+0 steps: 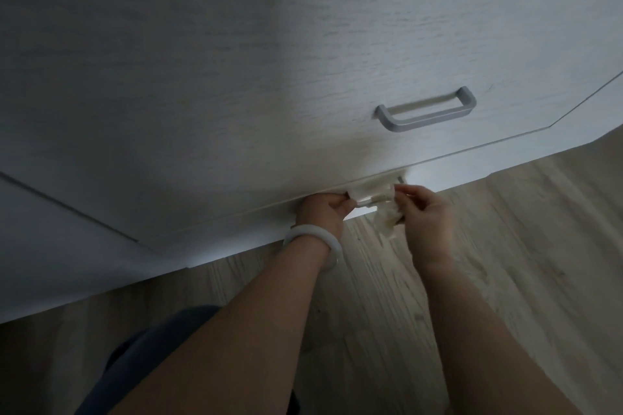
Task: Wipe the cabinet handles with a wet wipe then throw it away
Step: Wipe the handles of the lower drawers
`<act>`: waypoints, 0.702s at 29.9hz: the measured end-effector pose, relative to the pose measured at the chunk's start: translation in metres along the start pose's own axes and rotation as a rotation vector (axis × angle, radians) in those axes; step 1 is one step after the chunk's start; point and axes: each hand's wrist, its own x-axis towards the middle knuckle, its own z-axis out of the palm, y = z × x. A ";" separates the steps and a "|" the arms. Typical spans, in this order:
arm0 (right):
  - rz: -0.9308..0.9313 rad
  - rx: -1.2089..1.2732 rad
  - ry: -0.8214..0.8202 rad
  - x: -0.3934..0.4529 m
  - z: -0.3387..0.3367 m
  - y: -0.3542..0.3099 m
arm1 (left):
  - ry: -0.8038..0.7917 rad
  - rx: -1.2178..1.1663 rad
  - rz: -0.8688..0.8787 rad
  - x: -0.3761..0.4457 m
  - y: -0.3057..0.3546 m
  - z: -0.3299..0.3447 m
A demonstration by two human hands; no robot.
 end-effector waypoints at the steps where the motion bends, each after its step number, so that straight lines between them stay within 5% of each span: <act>1: -0.023 -0.017 -0.032 -0.006 0.006 -0.003 | -0.008 0.001 -0.007 0.000 0.001 -0.001; 5: -0.083 -0.124 -0.231 -0.023 0.020 -0.013 | -0.024 -0.004 -0.040 0.001 0.003 0.000; 10: -0.100 -0.394 0.202 0.013 -0.023 -0.011 | 0.006 0.005 -0.019 0.002 -0.001 0.002; 16: -0.279 -0.443 -0.044 -0.004 -0.001 -0.016 | -0.003 0.037 -0.046 0.002 0.005 0.002; 21: -0.312 -0.450 -0.053 -0.010 0.013 -0.012 | -0.006 0.020 -0.059 0.001 0.006 0.002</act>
